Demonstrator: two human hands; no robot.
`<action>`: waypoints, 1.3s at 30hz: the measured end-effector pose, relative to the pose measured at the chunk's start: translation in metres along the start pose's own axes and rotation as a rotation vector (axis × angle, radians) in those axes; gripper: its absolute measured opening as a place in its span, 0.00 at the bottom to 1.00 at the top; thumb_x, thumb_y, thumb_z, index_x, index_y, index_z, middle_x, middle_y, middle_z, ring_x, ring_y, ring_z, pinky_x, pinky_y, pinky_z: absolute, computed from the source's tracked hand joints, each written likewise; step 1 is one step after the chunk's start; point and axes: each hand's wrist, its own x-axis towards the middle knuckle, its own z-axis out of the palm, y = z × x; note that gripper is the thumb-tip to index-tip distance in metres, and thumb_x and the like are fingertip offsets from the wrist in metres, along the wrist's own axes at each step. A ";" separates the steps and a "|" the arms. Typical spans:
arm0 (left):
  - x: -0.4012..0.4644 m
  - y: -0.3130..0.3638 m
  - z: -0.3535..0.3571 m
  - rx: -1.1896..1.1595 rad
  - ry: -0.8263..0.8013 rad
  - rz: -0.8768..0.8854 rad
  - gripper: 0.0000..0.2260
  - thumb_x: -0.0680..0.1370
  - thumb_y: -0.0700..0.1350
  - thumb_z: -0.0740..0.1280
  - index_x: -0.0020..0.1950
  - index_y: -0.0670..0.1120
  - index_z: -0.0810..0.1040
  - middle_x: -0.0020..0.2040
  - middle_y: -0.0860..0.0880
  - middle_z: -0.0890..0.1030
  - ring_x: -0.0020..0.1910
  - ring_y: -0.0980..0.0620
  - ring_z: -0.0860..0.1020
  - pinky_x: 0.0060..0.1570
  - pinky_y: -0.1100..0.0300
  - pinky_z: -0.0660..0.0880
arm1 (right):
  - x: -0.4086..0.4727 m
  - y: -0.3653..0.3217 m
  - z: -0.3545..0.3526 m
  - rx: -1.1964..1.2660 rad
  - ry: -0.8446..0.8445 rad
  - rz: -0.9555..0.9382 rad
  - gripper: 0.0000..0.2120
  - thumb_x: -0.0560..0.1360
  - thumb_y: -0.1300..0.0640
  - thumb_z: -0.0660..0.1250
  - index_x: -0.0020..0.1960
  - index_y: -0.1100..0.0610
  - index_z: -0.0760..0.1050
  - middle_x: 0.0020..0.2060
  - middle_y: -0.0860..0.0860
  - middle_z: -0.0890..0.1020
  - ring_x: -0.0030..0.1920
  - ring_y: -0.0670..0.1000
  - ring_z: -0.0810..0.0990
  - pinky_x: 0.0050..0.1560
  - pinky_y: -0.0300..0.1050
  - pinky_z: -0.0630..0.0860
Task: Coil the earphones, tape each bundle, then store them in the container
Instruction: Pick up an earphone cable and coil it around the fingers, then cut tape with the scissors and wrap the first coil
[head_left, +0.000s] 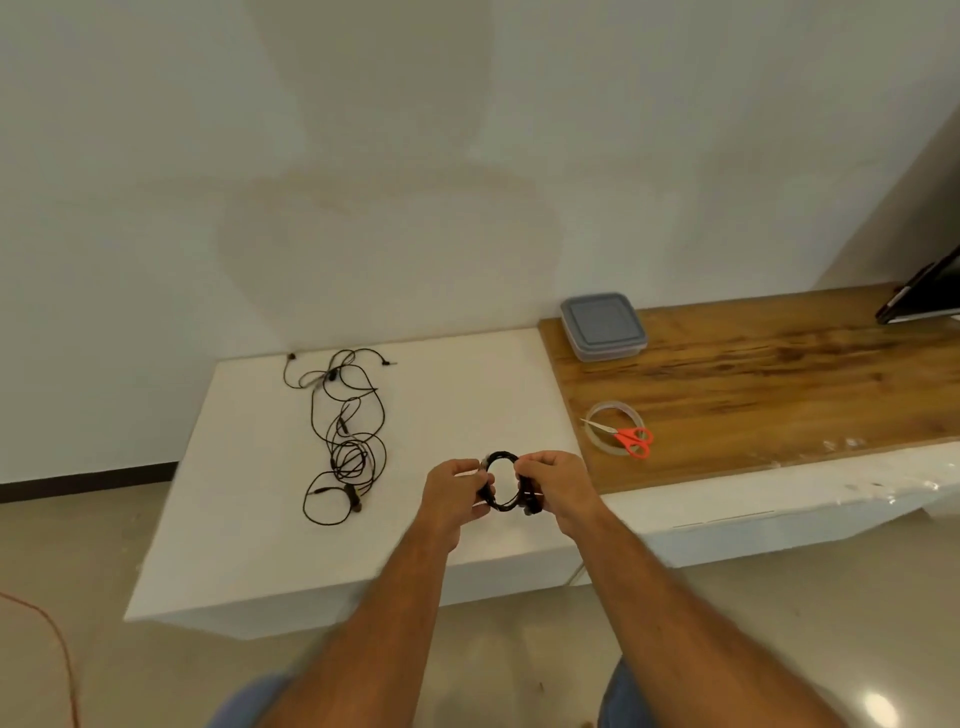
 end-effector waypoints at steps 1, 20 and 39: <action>0.010 -0.004 0.002 0.051 0.020 0.011 0.10 0.78 0.36 0.65 0.60 0.40 0.76 0.47 0.41 0.82 0.43 0.47 0.81 0.42 0.56 0.79 | 0.008 0.002 0.000 -0.030 0.013 0.006 0.04 0.74 0.64 0.69 0.41 0.64 0.80 0.30 0.57 0.78 0.27 0.55 0.75 0.29 0.47 0.75; 0.052 -0.031 0.008 0.620 0.227 0.234 0.08 0.74 0.44 0.71 0.52 0.45 0.83 0.43 0.49 0.85 0.39 0.51 0.82 0.43 0.59 0.78 | 0.040 0.008 0.015 -0.863 0.204 -0.058 0.09 0.75 0.56 0.64 0.38 0.53 0.80 0.35 0.50 0.82 0.38 0.52 0.81 0.32 0.39 0.69; 0.042 -0.018 0.024 0.623 0.299 0.405 0.08 0.78 0.48 0.67 0.52 0.47 0.83 0.44 0.53 0.81 0.40 0.58 0.77 0.38 0.68 0.69 | 0.027 0.003 -0.076 -0.862 0.417 -0.336 0.07 0.77 0.59 0.65 0.46 0.53 0.82 0.38 0.49 0.84 0.39 0.50 0.81 0.36 0.41 0.74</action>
